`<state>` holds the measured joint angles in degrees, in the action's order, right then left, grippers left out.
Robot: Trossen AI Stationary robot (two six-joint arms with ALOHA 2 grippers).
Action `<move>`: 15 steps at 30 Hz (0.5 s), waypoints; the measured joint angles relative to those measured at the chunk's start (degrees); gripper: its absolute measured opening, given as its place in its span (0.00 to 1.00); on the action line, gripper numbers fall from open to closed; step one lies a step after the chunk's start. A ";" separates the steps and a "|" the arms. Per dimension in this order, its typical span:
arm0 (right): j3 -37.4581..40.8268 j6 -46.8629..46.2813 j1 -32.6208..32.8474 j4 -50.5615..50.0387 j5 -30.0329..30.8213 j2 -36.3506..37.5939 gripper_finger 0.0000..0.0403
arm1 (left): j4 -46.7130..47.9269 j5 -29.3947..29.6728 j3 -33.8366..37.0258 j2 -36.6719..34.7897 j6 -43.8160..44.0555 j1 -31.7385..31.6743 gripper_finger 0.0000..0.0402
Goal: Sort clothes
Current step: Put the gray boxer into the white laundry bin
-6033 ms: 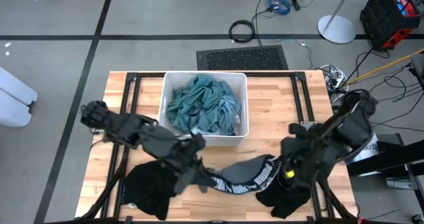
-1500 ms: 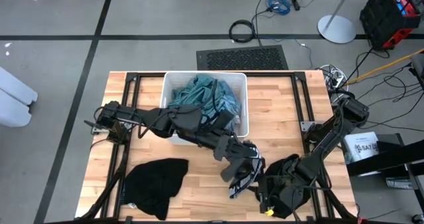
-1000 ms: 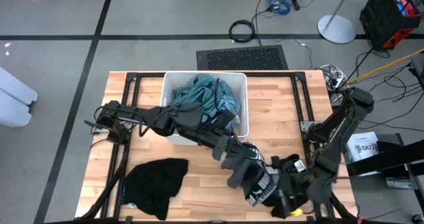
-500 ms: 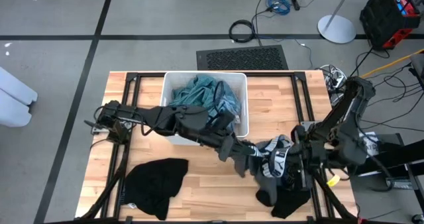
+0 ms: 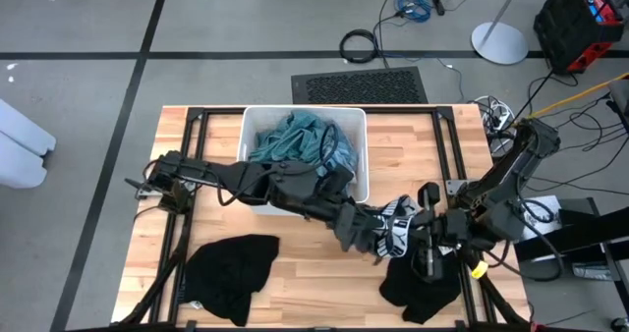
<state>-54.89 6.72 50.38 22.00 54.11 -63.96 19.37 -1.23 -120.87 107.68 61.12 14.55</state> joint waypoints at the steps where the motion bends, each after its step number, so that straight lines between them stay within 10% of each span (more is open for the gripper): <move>1: 0.00 0.00 -0.21 0.11 -0.67 -0.01 0.00 | 0.01 0.11 0.00 0.00 0.00 0.00 0.04; 15: 0.00 -1.60 -2.86 0.87 -7.47 -0.15 0.00 | 0.23 0.47 0.00 0.00 0.00 -0.39 0.04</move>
<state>-54.89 5.12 47.52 22.87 46.64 -64.12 19.59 -0.75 -120.88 107.68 61.12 14.15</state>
